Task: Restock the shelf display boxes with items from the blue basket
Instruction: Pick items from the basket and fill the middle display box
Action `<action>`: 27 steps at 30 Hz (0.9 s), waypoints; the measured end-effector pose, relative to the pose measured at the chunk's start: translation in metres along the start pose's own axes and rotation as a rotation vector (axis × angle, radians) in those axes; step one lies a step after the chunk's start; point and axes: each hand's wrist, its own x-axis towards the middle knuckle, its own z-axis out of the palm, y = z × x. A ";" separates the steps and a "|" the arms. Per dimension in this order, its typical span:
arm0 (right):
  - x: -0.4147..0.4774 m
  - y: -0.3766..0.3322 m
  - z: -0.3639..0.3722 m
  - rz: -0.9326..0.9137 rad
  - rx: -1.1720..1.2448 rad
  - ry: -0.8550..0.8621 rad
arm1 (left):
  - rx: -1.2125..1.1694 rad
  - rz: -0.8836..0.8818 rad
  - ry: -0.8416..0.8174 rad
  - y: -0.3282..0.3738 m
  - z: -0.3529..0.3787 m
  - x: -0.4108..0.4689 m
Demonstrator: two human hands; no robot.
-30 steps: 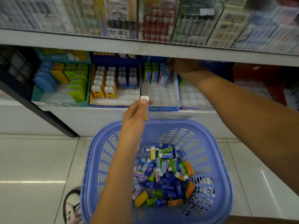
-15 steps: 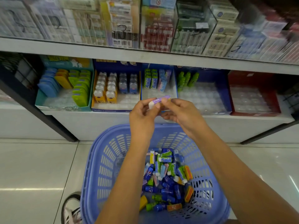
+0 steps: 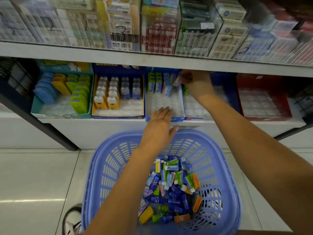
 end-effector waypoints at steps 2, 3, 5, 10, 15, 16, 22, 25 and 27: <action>0.013 0.004 0.006 -0.004 -0.020 -0.077 | 0.012 0.017 0.016 -0.003 0.001 0.001; 0.019 0.005 0.008 -0.004 -0.051 -0.107 | 0.017 0.025 0.018 -0.005 0.001 0.002; 0.031 0.008 0.006 -0.003 -0.103 -0.177 | 0.030 0.036 0.009 -0.006 0.001 0.003; 0.042 0.007 0.004 -0.040 -0.051 -0.320 | 0.058 0.037 0.001 -0.006 0.002 0.002; 0.046 0.010 0.003 0.023 -0.007 -0.272 | 0.040 0.040 -0.007 -0.006 0.001 0.003; 0.047 0.010 0.004 0.047 0.011 -0.267 | 0.045 0.039 -0.012 -0.006 0.002 0.003; 0.053 0.010 0.011 0.106 0.041 -0.316 | 0.027 0.049 -0.004 -0.008 0.002 0.003; 0.055 0.005 0.014 0.079 -0.066 -0.312 | 0.043 0.049 -0.020 -0.008 0.000 0.003; 0.051 0.000 0.012 0.071 -0.156 -0.346 | 0.017 0.073 0.002 -0.005 -0.003 0.000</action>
